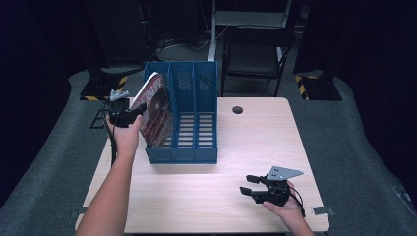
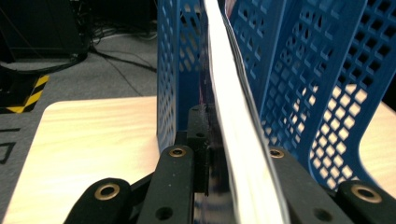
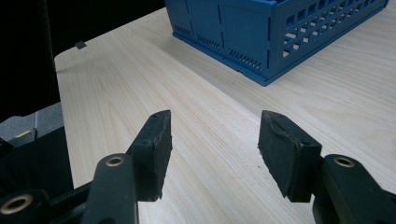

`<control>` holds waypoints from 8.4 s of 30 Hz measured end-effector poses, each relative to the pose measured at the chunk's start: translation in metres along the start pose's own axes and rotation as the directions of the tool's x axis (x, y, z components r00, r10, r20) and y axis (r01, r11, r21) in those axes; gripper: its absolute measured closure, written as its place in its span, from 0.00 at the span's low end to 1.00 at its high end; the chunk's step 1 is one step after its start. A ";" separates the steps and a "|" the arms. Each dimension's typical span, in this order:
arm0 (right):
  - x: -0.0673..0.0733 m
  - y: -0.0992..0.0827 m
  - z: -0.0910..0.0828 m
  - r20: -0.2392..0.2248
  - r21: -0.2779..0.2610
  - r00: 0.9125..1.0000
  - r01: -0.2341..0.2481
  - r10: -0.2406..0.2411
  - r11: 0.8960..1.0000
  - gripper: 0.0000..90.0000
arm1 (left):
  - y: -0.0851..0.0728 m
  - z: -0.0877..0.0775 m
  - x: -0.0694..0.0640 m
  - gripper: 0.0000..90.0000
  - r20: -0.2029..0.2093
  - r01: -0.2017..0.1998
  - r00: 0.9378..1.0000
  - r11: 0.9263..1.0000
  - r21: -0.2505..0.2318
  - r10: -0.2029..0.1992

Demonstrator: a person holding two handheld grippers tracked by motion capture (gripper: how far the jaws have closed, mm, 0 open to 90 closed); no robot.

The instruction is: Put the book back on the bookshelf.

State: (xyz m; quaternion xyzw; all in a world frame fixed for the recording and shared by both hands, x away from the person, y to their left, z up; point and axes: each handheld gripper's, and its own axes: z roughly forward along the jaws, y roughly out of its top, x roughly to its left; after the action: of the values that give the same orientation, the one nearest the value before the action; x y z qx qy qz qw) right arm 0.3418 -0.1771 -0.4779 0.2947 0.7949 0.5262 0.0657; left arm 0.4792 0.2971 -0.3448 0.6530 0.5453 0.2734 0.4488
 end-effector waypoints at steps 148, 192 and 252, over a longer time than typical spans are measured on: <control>-0.003 -0.004 -0.006 0.019 -0.004 1.000 -0.003 0.003 1.000 0.49 | 0.026 -0.051 -0.002 0.36 0.086 -0.028 0.996 1.000 0.003 0.027; -0.002 -0.001 -0.003 0.029 0.009 1.000 0.006 -0.006 1.000 0.49 | -0.172 -0.076 -0.057 0.36 0.475 -0.299 0.851 0.950 0.091 0.223; -0.004 -0.013 0.013 0.143 0.136 0.988 0.041 -0.060 0.990 0.47 | -0.208 -0.039 -0.064 0.35 0.532 -0.465 0.782 0.872 0.152 0.324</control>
State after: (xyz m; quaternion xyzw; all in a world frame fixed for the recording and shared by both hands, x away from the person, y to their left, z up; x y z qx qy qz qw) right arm 0.3449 -0.1727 -0.4960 0.3161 0.8284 0.4472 0.1177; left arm 0.3321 0.2473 -0.5027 0.8565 0.2953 0.1088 0.4091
